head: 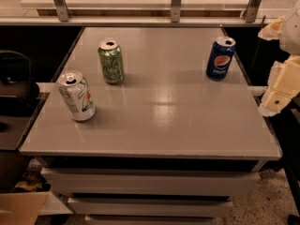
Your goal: Move pepsi can near green can
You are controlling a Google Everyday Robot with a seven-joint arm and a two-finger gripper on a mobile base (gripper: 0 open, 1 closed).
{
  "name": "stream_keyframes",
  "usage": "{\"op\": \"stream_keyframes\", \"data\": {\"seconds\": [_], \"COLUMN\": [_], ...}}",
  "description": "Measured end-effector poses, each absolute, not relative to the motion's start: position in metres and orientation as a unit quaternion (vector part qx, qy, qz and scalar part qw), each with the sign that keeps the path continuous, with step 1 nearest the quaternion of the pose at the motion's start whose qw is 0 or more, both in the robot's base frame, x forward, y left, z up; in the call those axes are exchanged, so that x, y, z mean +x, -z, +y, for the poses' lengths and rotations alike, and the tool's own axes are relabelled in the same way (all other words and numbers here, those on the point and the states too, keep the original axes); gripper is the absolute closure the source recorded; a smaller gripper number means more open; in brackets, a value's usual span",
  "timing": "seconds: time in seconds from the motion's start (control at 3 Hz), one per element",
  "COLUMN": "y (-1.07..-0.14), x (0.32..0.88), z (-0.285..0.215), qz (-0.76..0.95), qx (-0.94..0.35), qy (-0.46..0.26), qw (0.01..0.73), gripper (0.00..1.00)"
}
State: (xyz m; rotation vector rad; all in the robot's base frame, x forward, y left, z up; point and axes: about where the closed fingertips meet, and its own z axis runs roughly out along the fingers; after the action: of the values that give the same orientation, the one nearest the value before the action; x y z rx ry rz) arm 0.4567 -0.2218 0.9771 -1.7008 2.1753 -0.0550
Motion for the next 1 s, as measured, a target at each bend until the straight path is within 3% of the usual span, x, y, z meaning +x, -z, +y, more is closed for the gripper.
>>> {"op": "stream_keyframes", "data": {"seconds": [1.0], "y": [-0.963], "x": [0.517], "z": [-0.256], "qz": [0.754], "qx": [-0.612], "qy": [-0.01], "qw": [0.239], "gripper": [0.0]}}
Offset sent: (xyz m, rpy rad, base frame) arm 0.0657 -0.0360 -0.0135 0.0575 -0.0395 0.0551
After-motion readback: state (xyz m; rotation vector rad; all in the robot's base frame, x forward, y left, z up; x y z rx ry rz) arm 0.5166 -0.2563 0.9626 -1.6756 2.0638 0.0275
